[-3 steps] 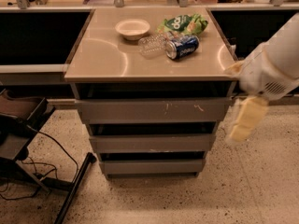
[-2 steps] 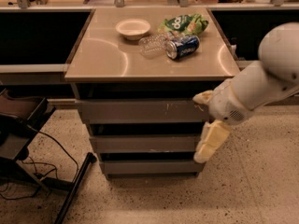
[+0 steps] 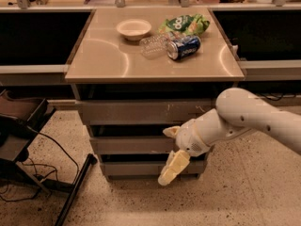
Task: Open middle drawer
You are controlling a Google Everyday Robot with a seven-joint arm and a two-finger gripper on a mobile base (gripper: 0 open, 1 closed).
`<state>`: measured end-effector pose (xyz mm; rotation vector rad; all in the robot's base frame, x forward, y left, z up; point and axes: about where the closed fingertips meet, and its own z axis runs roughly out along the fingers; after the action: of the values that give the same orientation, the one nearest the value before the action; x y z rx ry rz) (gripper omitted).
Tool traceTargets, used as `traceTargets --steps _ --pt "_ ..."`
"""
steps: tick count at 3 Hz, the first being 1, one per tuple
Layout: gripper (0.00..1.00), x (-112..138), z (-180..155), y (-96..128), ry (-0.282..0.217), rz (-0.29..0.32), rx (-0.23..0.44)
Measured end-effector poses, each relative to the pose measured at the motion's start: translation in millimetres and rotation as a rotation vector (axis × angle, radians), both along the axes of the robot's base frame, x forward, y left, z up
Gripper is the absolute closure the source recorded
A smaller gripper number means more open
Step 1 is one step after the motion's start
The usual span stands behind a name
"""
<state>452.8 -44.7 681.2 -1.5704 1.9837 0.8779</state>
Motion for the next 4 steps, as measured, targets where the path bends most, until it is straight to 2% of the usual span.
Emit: traceTargets --steps 1,2,3,4 --pt "0.0 2 -39 12 0.037 -0.054 -0.008" --pt "0.0 5 -41 12 0.03 -0.063 -0.008" --pt "0.0 16 -70 24 0.075 -0.084 -0.001" --pt "0.0 36 -115 37 0.126 -0.126 -0.008"
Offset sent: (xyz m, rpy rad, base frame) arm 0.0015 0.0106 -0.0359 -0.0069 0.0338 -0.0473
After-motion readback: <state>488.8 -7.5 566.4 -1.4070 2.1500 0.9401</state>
